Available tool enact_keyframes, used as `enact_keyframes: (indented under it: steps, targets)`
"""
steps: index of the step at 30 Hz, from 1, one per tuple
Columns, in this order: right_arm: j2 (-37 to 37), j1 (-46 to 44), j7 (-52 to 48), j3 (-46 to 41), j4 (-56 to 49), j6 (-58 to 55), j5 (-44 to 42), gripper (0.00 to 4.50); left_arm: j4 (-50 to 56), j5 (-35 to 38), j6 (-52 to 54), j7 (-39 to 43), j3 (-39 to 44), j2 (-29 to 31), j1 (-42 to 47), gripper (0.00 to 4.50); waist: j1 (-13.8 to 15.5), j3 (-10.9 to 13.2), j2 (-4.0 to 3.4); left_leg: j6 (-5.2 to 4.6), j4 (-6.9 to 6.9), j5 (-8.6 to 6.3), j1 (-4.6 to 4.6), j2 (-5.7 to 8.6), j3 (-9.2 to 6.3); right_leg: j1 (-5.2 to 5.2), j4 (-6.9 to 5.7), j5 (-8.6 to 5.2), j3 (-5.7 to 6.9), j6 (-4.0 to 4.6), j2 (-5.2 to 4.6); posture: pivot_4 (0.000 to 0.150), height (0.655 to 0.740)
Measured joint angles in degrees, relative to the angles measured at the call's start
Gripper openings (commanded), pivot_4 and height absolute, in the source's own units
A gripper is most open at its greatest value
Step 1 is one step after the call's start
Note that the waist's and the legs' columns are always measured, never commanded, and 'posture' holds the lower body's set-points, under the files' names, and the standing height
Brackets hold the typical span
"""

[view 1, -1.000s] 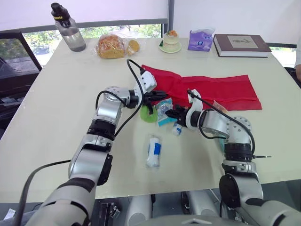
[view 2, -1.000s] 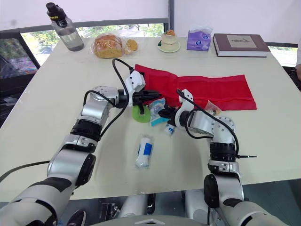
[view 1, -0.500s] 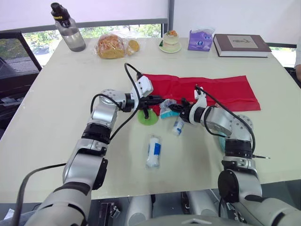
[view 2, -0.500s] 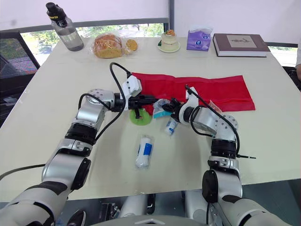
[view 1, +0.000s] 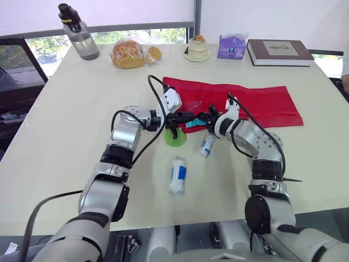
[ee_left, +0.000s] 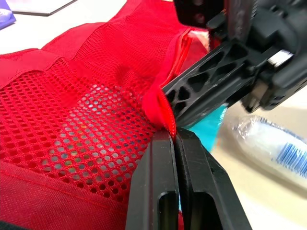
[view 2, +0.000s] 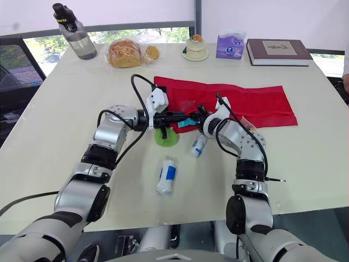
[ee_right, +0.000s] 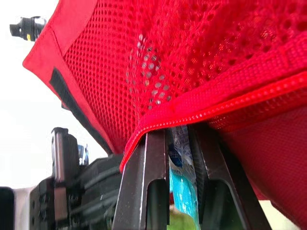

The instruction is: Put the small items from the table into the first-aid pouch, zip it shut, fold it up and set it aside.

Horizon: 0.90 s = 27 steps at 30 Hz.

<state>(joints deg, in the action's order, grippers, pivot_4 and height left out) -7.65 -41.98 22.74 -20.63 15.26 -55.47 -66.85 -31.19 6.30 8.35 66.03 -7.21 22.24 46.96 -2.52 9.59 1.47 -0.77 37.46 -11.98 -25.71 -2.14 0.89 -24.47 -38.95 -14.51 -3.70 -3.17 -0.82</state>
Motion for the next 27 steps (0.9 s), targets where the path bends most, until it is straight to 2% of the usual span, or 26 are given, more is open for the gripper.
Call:
enact_keyframes:
  steps: [1,3,4,7,15,18,21,22,23,24,26,27]
  targets:
    - [0.0,0.0,-0.2,0.2,0.1,0.5,0.4,0.04,0.0,0.0,0.0,-0.1,0.0,-0.1,0.0,0.06,0.0,0.0,0.0,0.0,0.0,0.0,0.0,0.0,0.01,0.0,0.0,0.0,0.0,0.0,-0.01,0.15,0.74]
    - [0.0,0.0,-1.0,0.6,0.3,1.8,1.3,1.05,0.0,0.0,0.0,-0.3,0.1,-0.2,0.1,0.0,0.0,0.0,0.0,0.0,0.0,0.0,0.0,0.0,0.01,0.0,0.0,0.0,-0.01,0.0,-0.01,0.15,0.74]
    - [0.0,0.1,-1.1,1.1,0.0,2.0,1.7,1.3,-0.4,0.2,-0.1,-0.3,0.4,-0.2,0.4,0.0,0.0,0.0,0.0,0.0,0.0,0.0,0.01,0.0,0.0,0.0,-0.01,0.0,0.0,0.0,-0.01,0.15,0.74]
    - [0.3,2.3,-1.2,1.7,-3.2,0.8,2.3,2.59,-3.4,0.7,-0.3,-0.2,0.7,-0.2,2.1,0.0,0.1,0.0,0.0,0.0,0.0,0.0,0.0,0.0,-0.02,0.0,-0.02,0.0,0.02,0.0,-0.01,0.15,0.74]
    - [3.2,6.1,-1.3,5.6,-13.3,-8.8,1.5,2.59,-18.2,0.3,-3.9,1.5,1.1,0.2,7.8,0.0,0.0,0.0,0.0,0.0,0.0,0.0,0.0,0.0,-0.03,-0.01,0.0,0.0,0.03,0.0,0.01,0.15,0.74]
    - [5.2,6.8,-2.2,6.8,-15.2,-9.6,2.1,2.59,-20.2,0.2,-4.9,2.4,1.1,0.0,8.8,0.0,0.0,0.0,0.0,0.0,0.0,0.0,-0.03,0.02,0.0,0.0,0.02,0.0,0.02,0.0,-0.02,0.15,0.74]
    - [8.4,7.1,-4.4,8.8,-18.3,-10.1,4.2,1.79,-21.5,0.2,-5.5,3.9,1.1,-0.2,9.1,0.0,0.0,0.0,0.0,0.0,0.0,0.0,-0.03,0.02,-0.01,0.0,0.03,0.0,0.01,0.0,-0.02,0.15,0.74]
    - [8.5,7.1,-4.9,8.9,-19.0,-10.2,4.5,1.33,-21.6,0.2,-5.7,4.4,1.1,-0.2,9.1,0.0,0.0,0.0,0.0,0.0,0.0,0.0,-0.03,0.02,-0.01,0.0,0.03,0.0,0.02,0.0,0.0,0.15,0.74]
    - [8.5,7.1,-4.9,8.9,-19.0,-10.2,4.6,1.07,-21.6,0.2,-5.7,4.4,1.1,-0.3,9.1,0.0,0.0,0.0,0.0,0.0,0.0,0.0,-0.02,0.01,-0.02,0.0,0.02,-0.01,0.02,0.0,0.0,0.15,0.74]
    - [8.6,7.2,-5.4,9.0,-19.1,-10.2,5.1,0.57,-21.6,0.2,-5.8,5.0,1.1,-0.5,9.1,0.0,0.0,0.0,0.0,0.0,0.0,0.0,-0.01,0.0,-0.02,0.0,0.01,0.0,0.02,0.0,0.02,0.15,0.74]
    - [8.5,7.4,-6.0,9.5,-19.1,-10.2,5.9,0.2,-21.6,0.2,-5.9,5.5,1.1,-0.9,9.1,0.0,0.0,0.0,0.0,0.0,0.0,0.0,-0.01,0.0,-0.03,-0.01,0.0,0.0,0.02,0.0,0.03,0.15,0.74]
    - [8.4,7.5,-6.3,10.1,-19.0,-10.2,6.4,0.2,-21.6,0.2,-5.9,5.9,1.1,-1.1,9.1,0.0,0.0,0.0,0.0,0.0,0.0,0.0,-0.01,0.0,-0.02,-0.01,0.0,0.0,0.02,0.0,0.03,0.15,0.74]
